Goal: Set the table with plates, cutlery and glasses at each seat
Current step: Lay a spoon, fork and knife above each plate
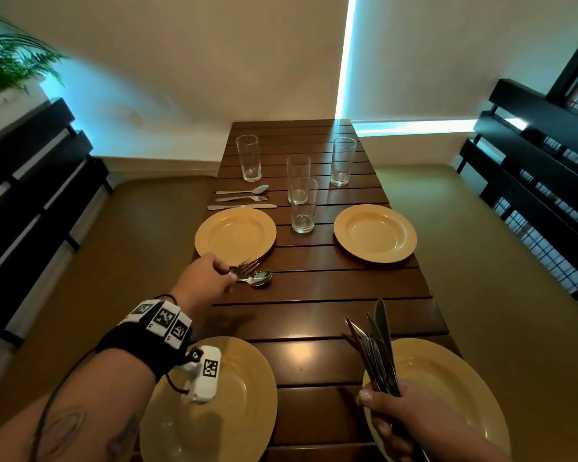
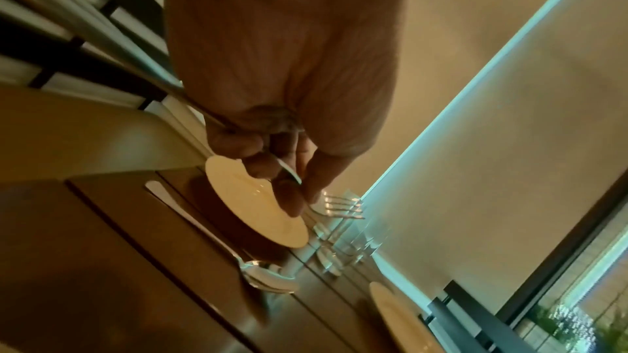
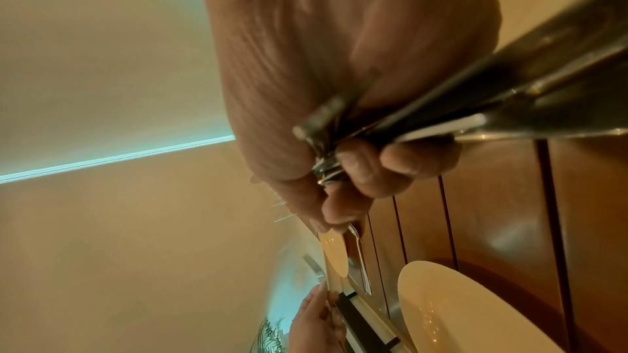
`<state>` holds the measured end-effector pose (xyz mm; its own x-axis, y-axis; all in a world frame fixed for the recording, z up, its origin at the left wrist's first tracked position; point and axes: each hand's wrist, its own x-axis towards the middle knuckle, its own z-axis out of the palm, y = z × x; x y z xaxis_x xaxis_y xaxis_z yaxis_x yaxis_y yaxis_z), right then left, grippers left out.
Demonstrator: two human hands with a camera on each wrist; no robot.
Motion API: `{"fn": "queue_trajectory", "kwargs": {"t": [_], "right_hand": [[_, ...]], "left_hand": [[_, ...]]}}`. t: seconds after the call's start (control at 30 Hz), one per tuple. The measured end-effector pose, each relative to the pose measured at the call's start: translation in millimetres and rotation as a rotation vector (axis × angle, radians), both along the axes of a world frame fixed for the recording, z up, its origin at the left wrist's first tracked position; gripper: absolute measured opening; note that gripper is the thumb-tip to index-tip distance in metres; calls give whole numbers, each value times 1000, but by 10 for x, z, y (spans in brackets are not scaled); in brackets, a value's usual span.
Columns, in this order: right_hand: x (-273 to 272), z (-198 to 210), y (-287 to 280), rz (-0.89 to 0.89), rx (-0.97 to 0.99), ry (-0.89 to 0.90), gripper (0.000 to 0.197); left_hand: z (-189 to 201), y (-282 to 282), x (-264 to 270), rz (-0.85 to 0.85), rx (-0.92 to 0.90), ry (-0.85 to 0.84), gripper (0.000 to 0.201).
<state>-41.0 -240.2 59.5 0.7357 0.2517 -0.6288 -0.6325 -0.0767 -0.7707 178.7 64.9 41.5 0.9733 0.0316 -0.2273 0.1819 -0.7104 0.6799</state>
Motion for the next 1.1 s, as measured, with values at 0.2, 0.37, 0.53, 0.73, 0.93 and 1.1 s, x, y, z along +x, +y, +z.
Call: {"fn": "queue_trajectory", "kwargs": {"t": [0.2,0.37,0.53,0.73,0.93,1.1], "right_hand": [[76,-23,-7,-31,-13,50,86],[170,-48,-5,-68,-19,138,37],[254,-105,-10,-72,-33,171,24],[331,-161,-15,-23,-24,127,61],[374,-242,4,23,-77,80,76],[378,-278,8,30,-105,82,92]], "left_hand": [[-361,120,166,-171,336,17,10],[-580,120,178,-268,391,94,14],[-755,140,190,-371,437,131,13],[-849,137,168,-439,440,103,9],[-906,111,190,-476,499,31,12],[-932,166,201,-463,530,-31,20]]}}
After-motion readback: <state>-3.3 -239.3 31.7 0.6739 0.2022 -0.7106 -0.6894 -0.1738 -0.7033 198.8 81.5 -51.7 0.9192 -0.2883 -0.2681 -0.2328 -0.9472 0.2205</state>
